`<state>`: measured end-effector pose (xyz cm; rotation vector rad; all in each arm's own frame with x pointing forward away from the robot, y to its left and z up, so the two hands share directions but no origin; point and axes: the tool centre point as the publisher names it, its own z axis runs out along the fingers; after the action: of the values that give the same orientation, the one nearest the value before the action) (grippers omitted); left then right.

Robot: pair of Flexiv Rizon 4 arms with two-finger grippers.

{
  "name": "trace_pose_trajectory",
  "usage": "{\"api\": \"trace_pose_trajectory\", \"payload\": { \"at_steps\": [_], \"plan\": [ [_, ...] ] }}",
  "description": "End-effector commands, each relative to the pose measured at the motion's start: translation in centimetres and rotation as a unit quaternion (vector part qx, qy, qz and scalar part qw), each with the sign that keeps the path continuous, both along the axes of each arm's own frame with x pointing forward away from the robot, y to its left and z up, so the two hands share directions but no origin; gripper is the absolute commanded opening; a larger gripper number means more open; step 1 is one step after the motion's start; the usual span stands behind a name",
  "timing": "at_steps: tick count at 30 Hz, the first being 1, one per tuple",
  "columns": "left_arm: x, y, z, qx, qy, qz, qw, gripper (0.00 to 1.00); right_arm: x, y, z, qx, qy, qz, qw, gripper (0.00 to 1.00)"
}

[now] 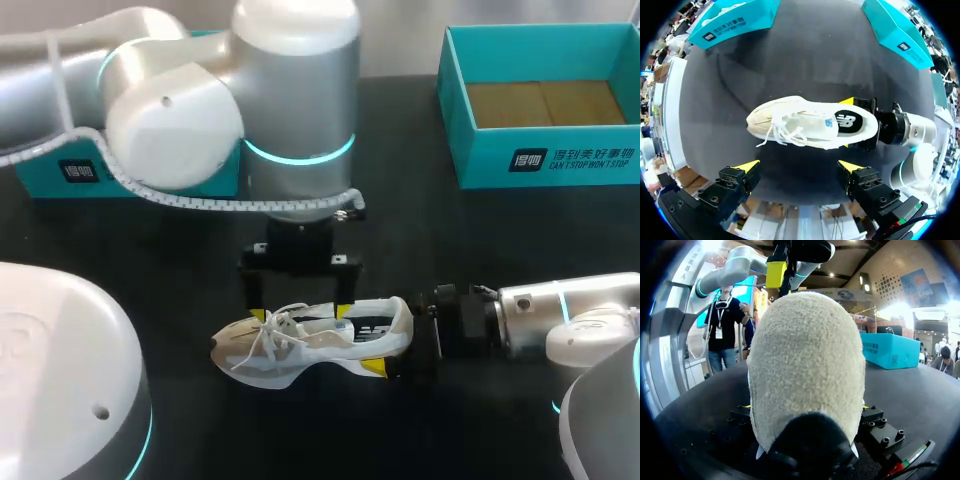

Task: Take the shoe out of the shoebox, open the shoe tongue, remove and reinsert the insole, then place the shoe into the shoebox

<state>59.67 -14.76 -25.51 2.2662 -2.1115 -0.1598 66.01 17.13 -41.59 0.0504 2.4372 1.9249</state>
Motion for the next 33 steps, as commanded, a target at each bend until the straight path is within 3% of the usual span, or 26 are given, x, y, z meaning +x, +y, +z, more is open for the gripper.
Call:
{"api": "trace_pose_trajectory", "payload": {
  "at_steps": [1, 6, 10, 14, 24, 33],
  "plan": [
    [0.0, -0.2, 0.2, 0.005, -0.001, 0.0, 1.0, 1.0, 0.0, 0.1, 0.1, -0.002, 0.0, -0.001, 1.0, 0.0],
    [0.0, -0.2, 0.2, 0.005, -0.001, 0.0, 1.0, 1.0, 0.0, 0.1, 0.1, -0.002, 0.0, -0.001, 1.0, 0.0],
    [1.2, -2.0, -1.2, 0.043, -0.034, 0.094, 0.994, 1.0, 0.0, 0.1, 0.1, -0.002, 0.0, -0.001, 1.0, 0.0],
    [1.7, -2.8, -2.9, 0.078, -0.067, 0.127, 0.987, 1.0, 0.0, 0.1, 0.1, -0.002, 0.0, -0.001, 1.0, 0.0],
    [2.4, -3.1, -5.2, 0.099, -0.051, 0.12, 0.987, 1.0, 0.0, 0.1, 0.1, -0.002, 0.0, -0.001, 1.0, 0.0],
    [2.6, -5.3, -6.2, 0.146, -0.067, 0.135, 0.978, 1.0, 0.0, 0.1, 0.1, -0.002, 0.0, -0.001, 1.0, 0.0]
  ]
}}
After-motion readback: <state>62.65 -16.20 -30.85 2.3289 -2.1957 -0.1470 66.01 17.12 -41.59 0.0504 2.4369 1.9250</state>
